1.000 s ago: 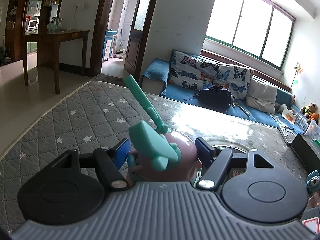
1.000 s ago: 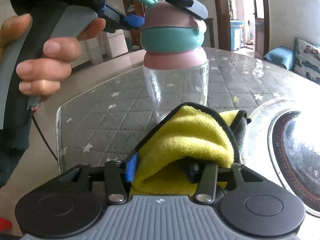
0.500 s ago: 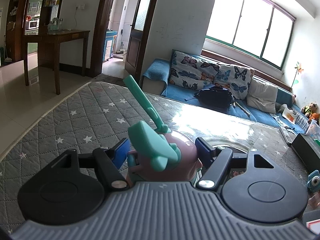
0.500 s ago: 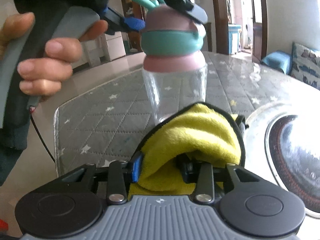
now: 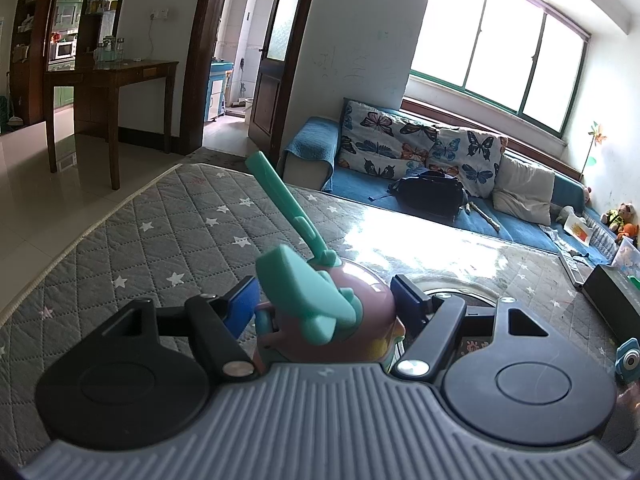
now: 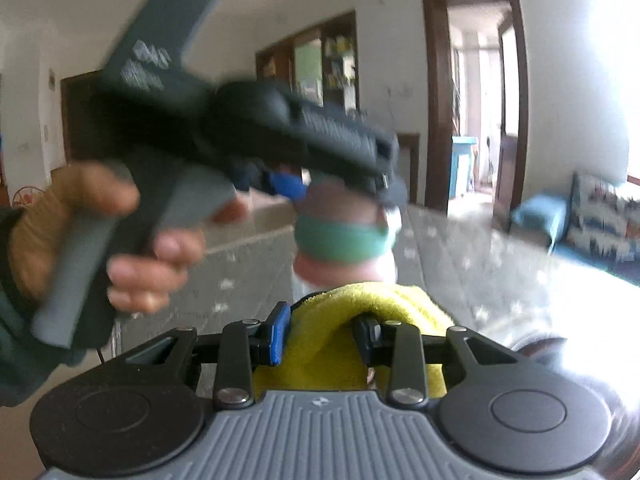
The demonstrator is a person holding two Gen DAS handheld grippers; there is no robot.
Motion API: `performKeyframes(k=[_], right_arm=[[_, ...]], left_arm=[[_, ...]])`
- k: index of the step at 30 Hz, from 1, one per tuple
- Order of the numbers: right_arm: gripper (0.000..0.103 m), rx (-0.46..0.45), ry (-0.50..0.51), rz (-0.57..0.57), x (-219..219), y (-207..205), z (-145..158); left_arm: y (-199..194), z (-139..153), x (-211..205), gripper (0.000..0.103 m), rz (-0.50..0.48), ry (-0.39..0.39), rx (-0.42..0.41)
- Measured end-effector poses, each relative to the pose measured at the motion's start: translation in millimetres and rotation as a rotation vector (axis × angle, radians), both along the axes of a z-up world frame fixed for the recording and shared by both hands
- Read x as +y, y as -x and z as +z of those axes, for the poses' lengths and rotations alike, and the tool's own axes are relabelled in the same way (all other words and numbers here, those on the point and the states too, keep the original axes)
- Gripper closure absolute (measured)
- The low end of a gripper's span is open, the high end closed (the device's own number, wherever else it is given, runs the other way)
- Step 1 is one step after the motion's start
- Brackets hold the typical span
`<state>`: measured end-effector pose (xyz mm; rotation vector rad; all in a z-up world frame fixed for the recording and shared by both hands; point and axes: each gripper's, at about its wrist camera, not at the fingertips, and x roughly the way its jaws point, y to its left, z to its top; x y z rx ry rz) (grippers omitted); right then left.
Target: Clean container
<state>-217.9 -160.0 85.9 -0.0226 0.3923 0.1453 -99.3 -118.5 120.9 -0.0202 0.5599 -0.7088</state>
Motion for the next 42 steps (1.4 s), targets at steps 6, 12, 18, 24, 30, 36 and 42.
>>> performKeyframes(k=[6,12,18,24,30,36,42], right_arm=[[0.069,-0.039,0.039,0.025,7.5,-8.7,13.5],[0.069,0.025,0.036,0.031,11.3,-14.3,-5.1],[0.069,0.097,0.062,0.040,18.3,-23.9,-25.7],[0.069,0.155,0.098,0.048,27.1,-32.9,-42.6],[0.070,0.183,0.178,0.032,36.1,-36.6,-55.4],[0.070,0.129,0.240,-0.009,35.9,-27.0,-49.3],[0.070,0.058,0.269,-0.029,30.7,-26.0,-23.2]], left_arm=[[-2.4,2.0,-0.2,0.031,-0.001,-0.002,-0.001],[-2.3,1.4,0.3,0.031,-0.005,0.002,-0.002],[-1.7,1.0,0.4,0.031,-0.003,-0.001,-0.007],[0.4,1.5,1.1,0.031,0.004,-0.003,-0.015],[8.9,2.1,1.4,0.031,0.025,-0.016,-0.049],[8.9,2.8,3.2,0.031,0.006,-0.024,-0.067],[11.2,4.6,4.4,0.036,-0.067,-0.059,-0.134]])
